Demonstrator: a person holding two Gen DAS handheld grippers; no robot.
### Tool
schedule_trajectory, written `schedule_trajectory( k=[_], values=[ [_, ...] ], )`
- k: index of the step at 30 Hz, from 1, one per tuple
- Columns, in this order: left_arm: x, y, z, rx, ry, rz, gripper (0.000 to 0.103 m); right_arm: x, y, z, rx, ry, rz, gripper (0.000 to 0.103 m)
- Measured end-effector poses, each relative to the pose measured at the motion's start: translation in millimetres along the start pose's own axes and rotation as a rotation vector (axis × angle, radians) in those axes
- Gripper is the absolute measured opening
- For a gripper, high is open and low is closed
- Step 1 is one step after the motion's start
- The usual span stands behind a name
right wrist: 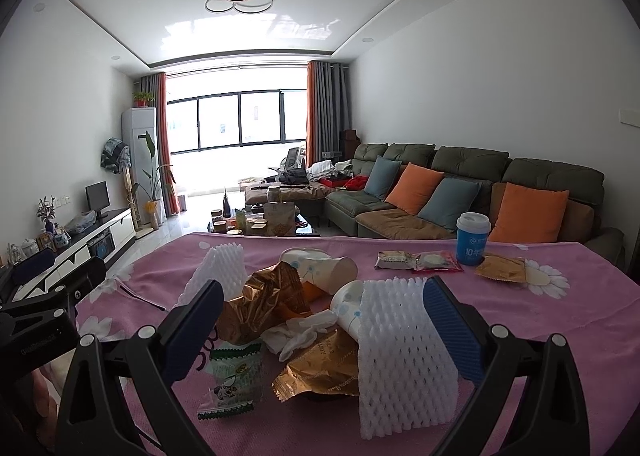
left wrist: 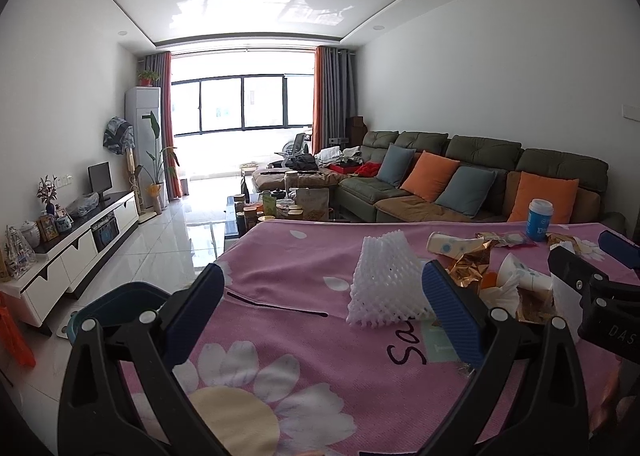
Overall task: Collect trash
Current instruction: 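Grasp the gold foil wrapper with the left gripper while the right grasps the white foam net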
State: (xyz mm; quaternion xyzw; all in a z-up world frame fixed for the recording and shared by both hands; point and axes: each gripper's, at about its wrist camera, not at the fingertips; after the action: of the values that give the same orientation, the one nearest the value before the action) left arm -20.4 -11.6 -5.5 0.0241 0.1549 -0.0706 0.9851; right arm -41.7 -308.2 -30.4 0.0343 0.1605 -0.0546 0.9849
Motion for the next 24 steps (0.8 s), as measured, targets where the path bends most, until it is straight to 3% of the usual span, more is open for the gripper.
schedule_trajectory(
  k=[10, 12, 19, 24],
  values=[
    [34, -42, -5, 0.126, 0.136, -0.263, 0.097, 21, -43, -2, 0.059, 0.132, -0.056, 0.096],
    [46, -49, -4, 0.140, 0.180, -0.317, 0.091, 25, -51, -4, 0.072, 0.163, -0.050, 0.096],
    [84, -77, -3, 0.187, 0.298, -0.436, 0.057, 34, -52, -17, 0.051, 0.254, -0.011, 0.069],
    [92, -85, -8, 0.183, 0.341, -0.498, 0.019, 43, -54, -23, 0.075, 0.304, 0.040, 0.041]
  ],
)
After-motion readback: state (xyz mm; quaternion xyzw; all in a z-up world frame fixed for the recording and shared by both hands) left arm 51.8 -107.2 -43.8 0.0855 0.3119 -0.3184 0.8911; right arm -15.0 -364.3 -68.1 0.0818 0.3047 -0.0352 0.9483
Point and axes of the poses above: each gripper's, at about its wrist camera, not at the fingertips, and x roughly the way its jaws point, y to its left, z to its top, and after that the axes turned 3 degrees about y, right-handed
